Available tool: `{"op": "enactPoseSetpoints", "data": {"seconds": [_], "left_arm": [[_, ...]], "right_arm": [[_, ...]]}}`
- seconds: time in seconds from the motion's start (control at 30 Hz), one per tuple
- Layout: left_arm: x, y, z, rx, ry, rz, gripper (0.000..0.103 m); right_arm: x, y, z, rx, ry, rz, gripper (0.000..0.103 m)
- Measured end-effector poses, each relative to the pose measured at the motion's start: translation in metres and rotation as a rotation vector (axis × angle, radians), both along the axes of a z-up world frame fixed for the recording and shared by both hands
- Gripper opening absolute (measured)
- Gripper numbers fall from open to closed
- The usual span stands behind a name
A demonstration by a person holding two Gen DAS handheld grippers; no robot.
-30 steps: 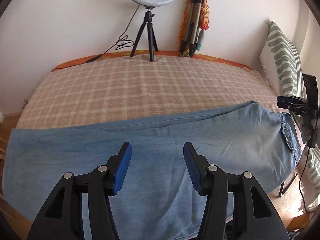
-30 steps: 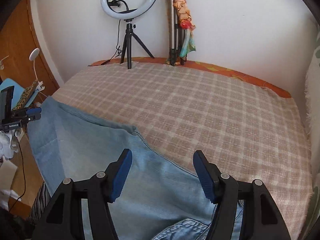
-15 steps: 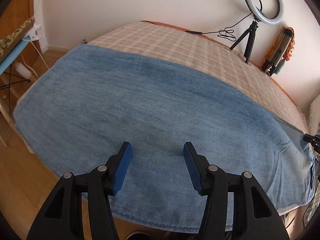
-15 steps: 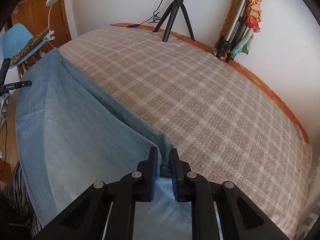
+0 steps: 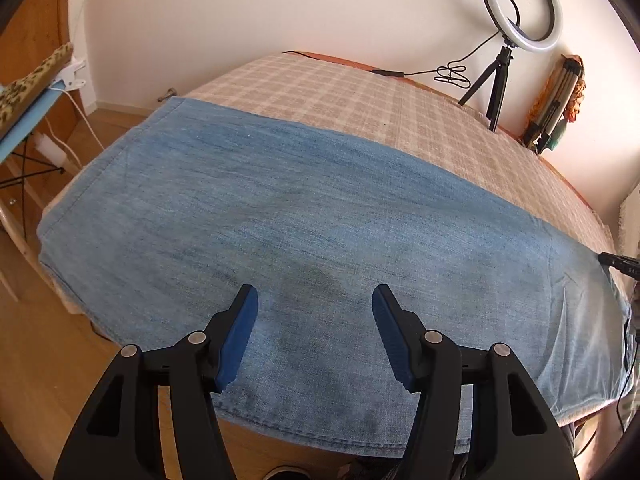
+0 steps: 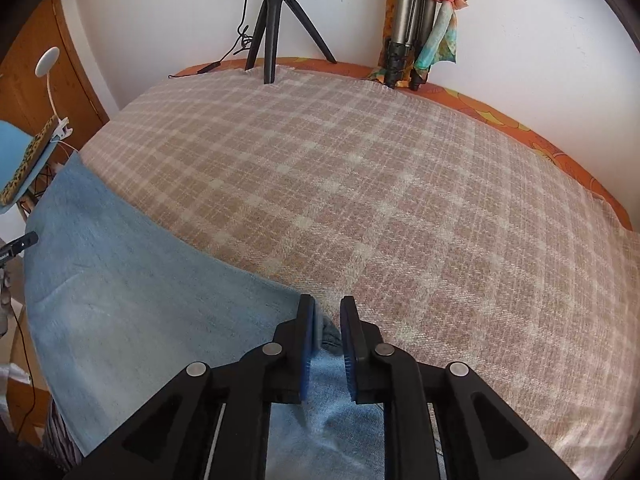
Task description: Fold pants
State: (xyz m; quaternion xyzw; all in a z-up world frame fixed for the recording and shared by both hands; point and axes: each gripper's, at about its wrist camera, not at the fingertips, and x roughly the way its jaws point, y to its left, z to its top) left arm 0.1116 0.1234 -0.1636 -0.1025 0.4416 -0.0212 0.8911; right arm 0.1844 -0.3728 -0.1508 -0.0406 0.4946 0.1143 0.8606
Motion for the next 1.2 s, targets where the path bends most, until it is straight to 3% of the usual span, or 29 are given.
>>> {"op": "enactPoseSetpoints", "data": {"seconds": [0.13, 0.23, 0.53, 0.87, 0.93, 1.03, 1.2], "left_arm": [[-0.014, 0.043, 0.011, -0.072, -0.017, 0.097, 0.062], [-0.028, 0.082, 0.014, -0.138, -0.025, 0.196, 0.062], [-0.064, 0.180, 0.004, -0.355, -0.082, 0.442, 0.063], [-0.045, 0.225, -0.044, -0.611, -0.067, 0.590, 0.063], [-0.047, 0.225, -0.041, -0.588, -0.094, 0.629, 0.063], [-0.042, 0.223, -0.035, -0.563, -0.102, 0.610, 0.063], [-0.040, 0.230, -0.056, -0.677, -0.047, 0.652, 0.063]], "right_arm": [[-0.017, -0.001, 0.018, 0.016, -0.041, -0.024, 0.041], [-0.035, 0.004, 0.033, 0.028, -0.084, -0.038, 0.056], [-0.082, 0.034, 0.056, 0.052, -0.154, -0.036, 0.059], [-0.118, 0.045, 0.065, 0.105, -0.162, -0.080, 0.059], [-0.121, 0.047, 0.065, 0.106, -0.157, -0.081, 0.059], [-0.124, 0.048, 0.062, 0.124, -0.148, -0.086, 0.059], [-0.126, 0.053, 0.060, 0.133, -0.145, -0.092, 0.059]]}}
